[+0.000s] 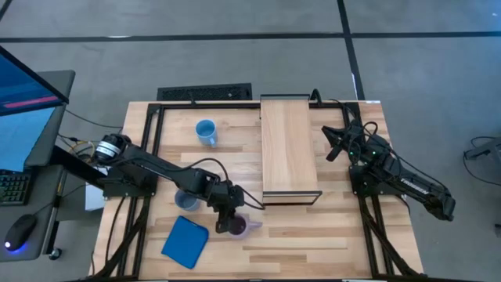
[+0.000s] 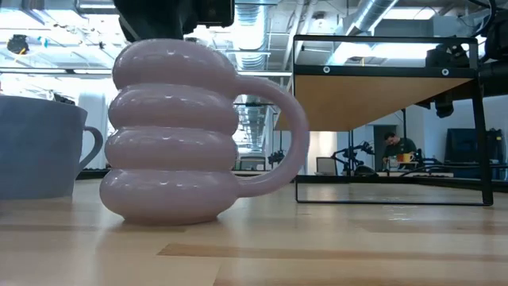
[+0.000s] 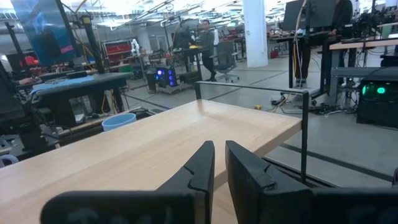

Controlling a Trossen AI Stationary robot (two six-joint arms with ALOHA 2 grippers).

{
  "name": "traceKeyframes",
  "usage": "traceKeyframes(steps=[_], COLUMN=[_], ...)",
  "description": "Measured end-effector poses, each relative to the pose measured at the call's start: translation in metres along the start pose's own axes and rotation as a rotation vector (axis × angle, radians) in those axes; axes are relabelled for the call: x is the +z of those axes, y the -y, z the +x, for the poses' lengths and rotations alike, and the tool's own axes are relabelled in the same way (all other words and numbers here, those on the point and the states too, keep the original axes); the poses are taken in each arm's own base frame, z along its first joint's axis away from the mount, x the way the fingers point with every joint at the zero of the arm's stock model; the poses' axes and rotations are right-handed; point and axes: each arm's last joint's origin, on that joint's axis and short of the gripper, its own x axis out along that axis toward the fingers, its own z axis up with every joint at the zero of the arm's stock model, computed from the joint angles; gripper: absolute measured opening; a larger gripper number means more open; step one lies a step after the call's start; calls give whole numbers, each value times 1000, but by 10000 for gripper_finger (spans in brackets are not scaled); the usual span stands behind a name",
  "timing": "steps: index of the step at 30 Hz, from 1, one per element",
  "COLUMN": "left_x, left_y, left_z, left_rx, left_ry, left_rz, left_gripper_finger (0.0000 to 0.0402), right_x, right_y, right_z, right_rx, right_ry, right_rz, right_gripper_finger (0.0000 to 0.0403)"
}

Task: Stack small to large cups/mugs on shelf
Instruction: Put the violet mug on the shelf

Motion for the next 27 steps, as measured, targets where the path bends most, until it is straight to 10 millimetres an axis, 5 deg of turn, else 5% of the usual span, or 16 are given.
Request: traceKeyframes(steps=[27], left_x=[-3], left_y=[-4], left_z=[1], left_rx=[35], left_ry=[-34], left_rz=[-18], left_gripper_finger=[128], right_x=[0], right_y=[0], right_z=[0], right_rx=[0], right_ry=[0], right_rz=[0], right_gripper_finger=[64])
